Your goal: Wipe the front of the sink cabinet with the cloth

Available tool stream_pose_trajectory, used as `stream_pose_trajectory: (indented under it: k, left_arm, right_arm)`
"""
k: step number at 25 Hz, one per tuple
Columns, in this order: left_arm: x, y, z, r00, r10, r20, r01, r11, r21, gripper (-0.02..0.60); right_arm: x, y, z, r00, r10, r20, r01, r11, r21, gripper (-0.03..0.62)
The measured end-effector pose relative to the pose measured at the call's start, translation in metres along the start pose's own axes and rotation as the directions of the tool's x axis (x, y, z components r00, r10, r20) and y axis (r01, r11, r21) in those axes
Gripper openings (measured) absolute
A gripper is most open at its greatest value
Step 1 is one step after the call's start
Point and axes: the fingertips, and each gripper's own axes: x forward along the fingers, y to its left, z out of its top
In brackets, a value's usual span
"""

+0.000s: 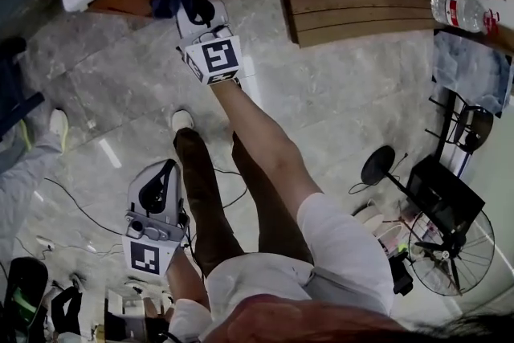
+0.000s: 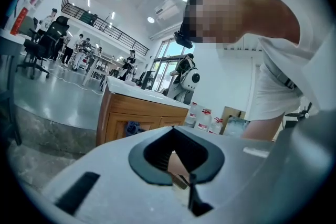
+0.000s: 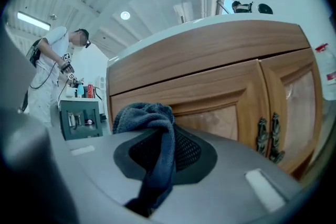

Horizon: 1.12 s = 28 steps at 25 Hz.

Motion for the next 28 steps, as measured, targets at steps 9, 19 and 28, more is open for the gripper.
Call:
stream_pose_trajectory:
  k: [9, 19, 28]
  left_arm:
    - [0.037, -0.042, -0.013, 0.997, -0.068, -0.038, 0.069, 0.997, 0.021, 0.004]
    - [0.079, -0.073, -0.025, 0.991, -0.108, -0.075, 0.111, 0.993, 0.036, 0.004]
    - [0.101, -0.091, -0.037, 0.988, -0.121, -0.094, 0.126, 0.991, 0.051, 0.003]
  right_arm:
    - [-0.047, -0.108, 0.013, 0.988, -0.15, 0.022, 0.15, 0.989, 0.0, 0.057]
    - [-0.088, -0.237, 0.022, 0.941, -0.337, 0.033, 0.33, 0.934, 0.138, 0.055]
    - [-0.13, -0.346, 0.028, 0.881, -0.472, 0.007, 0.464, 0.869, 0.174, 0.055]
